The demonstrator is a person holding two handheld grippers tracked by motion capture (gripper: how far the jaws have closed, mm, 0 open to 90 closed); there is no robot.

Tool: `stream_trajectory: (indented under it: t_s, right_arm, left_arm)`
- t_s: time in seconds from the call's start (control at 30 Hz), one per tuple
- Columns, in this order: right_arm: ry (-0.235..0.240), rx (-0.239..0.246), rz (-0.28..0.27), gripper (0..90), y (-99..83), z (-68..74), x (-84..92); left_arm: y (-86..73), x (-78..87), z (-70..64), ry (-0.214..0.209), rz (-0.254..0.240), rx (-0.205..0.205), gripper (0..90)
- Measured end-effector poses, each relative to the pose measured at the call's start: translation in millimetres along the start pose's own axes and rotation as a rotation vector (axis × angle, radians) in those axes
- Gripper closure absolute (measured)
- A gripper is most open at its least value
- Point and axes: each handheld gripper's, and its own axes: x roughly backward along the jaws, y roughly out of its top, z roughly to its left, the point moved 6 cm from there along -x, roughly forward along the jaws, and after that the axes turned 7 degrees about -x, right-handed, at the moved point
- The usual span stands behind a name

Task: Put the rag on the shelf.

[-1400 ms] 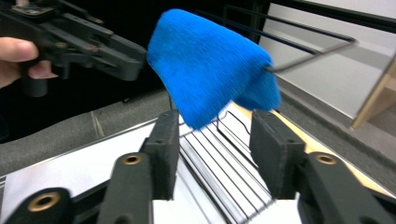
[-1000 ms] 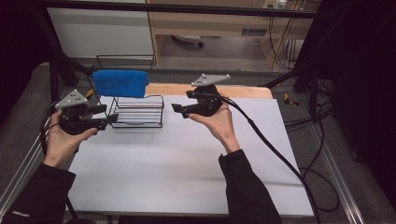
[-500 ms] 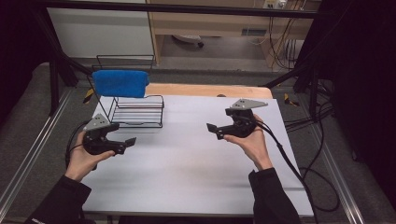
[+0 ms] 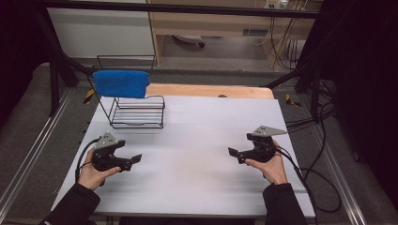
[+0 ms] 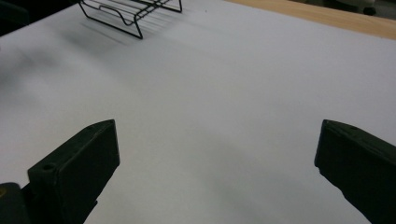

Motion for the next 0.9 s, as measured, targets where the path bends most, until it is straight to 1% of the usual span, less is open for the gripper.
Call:
stream_trajectory:
  t_s: [0.07,0.1,0.17,0.27,0.37,0.43,0.57,0.8,0.87,0.9]
  right_arm:
    - [-0.001,-0.002,0.007,0.6,-10.9,-4.7,3.2]
    - [-0.001,-0.012,0.009,0.7,-17.5,-7.8,5.4]
    - [0.000,-0.033,0.006,0.7,-27.5,-13.1,8.5]
    - [-0.011,-0.052,0.016,0.6,-41.7,-21.8,13.5]
    - [-0.019,-0.055,0.017,0.6,-52.5,-28.1,19.4]
    - [-0.023,-0.060,0.011,0.6,-56.4,-31.1,22.8]
    - [-0.004,-0.064,-0.010,0.6,-62.8,-34.3,29.1]
    - [-0.008,-0.044,0.009,0.6,-71.7,-34.6,33.0]
    - [-0.007,-0.055,0.009,0.6,-72.6,-34.1,33.4]
    - [-0.008,-0.050,0.011,0.6,-73.0,-34.3,33.1]
  left_arm:
    - [-6.6,-0.7,-0.8,-0.002,0.013,-0.005,7.5]
    - [-9.0,-1.2,-1.5,-0.004,0.013,-0.002,7.5]
    - [-13.0,-2.0,-3.0,-0.009,0.017,-0.009,7.5]
    - [-15.7,-2.8,-4.4,-0.012,0.020,-0.015,7.5]
    - [-18.2,-3.5,-5.5,-0.012,0.022,-0.025,7.5]
    - [-20.3,-4.2,-6.1,-0.015,0.027,-0.030,7.5]
    - [-21.9,-3.3,-7.4,-0.016,0.020,-0.037,7.5]
    - [-26.0,-2.6,-7.6,-0.014,0.015,-0.039,7.5]
    - [-26.0,-2.0,-8.3,-0.017,0.012,-0.041,7.5]
    - [-26.1,-1.9,-8.4,-0.017,0.011,-0.042,7.5]
